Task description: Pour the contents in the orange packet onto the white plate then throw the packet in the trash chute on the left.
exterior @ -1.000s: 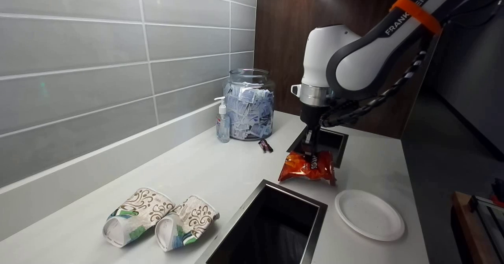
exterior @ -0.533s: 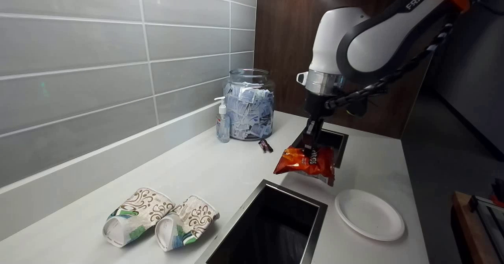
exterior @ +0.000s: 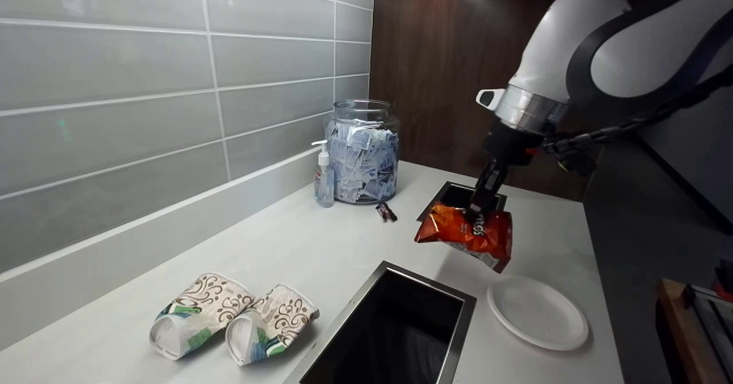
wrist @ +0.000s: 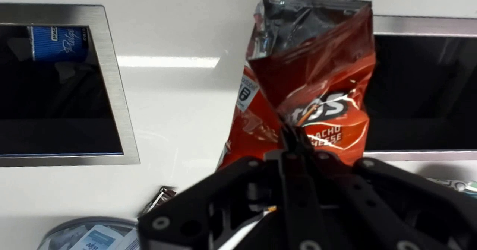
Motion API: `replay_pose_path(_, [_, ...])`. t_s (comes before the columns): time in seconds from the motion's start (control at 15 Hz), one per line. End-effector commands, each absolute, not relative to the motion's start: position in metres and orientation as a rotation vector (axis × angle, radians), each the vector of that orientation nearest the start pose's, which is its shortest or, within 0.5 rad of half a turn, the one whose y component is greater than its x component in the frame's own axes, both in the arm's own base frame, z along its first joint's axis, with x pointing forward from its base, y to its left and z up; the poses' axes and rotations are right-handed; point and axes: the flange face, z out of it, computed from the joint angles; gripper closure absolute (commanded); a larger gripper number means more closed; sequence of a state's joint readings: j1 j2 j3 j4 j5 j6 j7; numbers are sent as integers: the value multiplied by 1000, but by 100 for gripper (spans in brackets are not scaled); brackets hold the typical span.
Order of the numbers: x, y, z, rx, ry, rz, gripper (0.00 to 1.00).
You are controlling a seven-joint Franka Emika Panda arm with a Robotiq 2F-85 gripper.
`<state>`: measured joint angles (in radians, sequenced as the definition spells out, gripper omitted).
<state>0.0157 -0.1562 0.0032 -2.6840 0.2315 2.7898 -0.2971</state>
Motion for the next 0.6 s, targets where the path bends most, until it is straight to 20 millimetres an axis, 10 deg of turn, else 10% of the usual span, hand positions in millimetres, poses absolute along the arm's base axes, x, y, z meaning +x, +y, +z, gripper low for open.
replay_pose_path(0.0, [388,-3,319,-2964,-228,-544,100])
replay_pose_path(0.07, [414,-6,329,-2944,-255,-571,100])
replay_pose_path(0.53, [414,-11,341,-2890,-318,-643,99])
